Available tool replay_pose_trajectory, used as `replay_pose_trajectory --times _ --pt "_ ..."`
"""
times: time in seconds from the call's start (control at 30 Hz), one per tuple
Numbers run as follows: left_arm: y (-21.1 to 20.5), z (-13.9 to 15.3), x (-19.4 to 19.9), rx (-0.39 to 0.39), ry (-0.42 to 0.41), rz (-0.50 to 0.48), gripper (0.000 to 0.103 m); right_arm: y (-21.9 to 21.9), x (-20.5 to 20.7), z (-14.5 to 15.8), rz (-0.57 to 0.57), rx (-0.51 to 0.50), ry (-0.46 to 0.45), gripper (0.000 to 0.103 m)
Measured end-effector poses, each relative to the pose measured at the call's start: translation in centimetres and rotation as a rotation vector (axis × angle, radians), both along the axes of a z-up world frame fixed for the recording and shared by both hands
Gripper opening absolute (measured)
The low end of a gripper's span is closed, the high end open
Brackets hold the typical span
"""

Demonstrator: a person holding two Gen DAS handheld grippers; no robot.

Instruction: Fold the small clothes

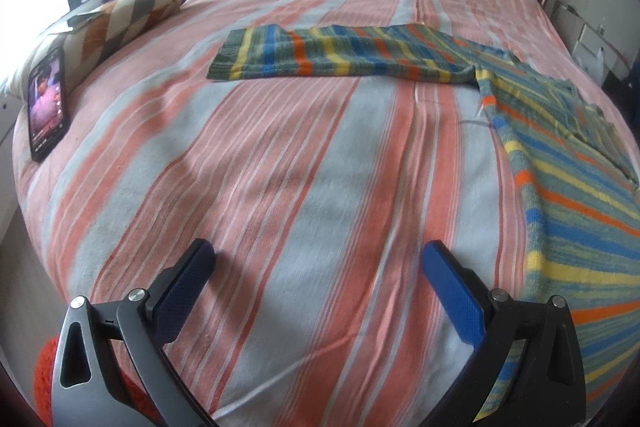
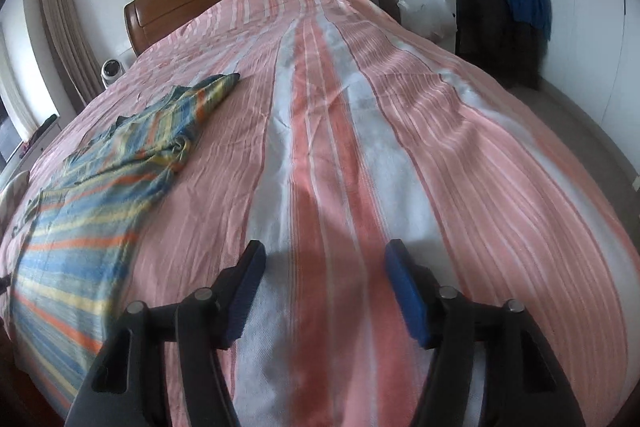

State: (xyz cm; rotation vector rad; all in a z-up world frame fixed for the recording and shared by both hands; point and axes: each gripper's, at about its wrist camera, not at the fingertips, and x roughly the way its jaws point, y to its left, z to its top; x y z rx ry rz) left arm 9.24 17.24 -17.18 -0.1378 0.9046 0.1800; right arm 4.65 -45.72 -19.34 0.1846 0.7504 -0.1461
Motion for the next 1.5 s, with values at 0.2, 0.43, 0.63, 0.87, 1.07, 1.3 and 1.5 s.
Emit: replay_pose_trajectory --times 0.2,0.43,0.63,0.87,1.07,1.3,1.5 --pt "0.1 -0.1 0.1 0.013 0.004 -0.001 0.103 0.6 -0.1 -1.2 0.017 -0.040 -0.019 0.075" --pt "-0.1 -0.1 0.2 0.020 0.007 0.012 0.103 0.6 -0.2 -1.4 0.018 -0.037 -0.032 0.076" --pt "-0.7 0.0 0.3 0.076 0.014 -0.005 0.103 0.7 -0.2 -1.5 0.018 -0.042 -0.036 0.076" --pt "-0.3 -0.2 0.2 0.051 0.026 -0.033 0.103 0.7 -0.2 -1.5 0.018 -0.043 -0.036 0.076" --pt "-0.3 -0.1 0.2 0.049 0.036 -0.038 0.103 0.7 -0.2 -1.6 0.020 -0.045 -0.036 0.076" --pt "-0.3 1.4 -0.4 -0.008 0.042 -0.069 0.103 0.8 -0.1 -1.6 0.020 -0.045 -0.036 0.076" --pt "0.3 4.8 0.0 -0.094 0.013 -0.145 0.103 0.8 -0.1 -1.6 0.020 -0.045 -0.036 0.077"
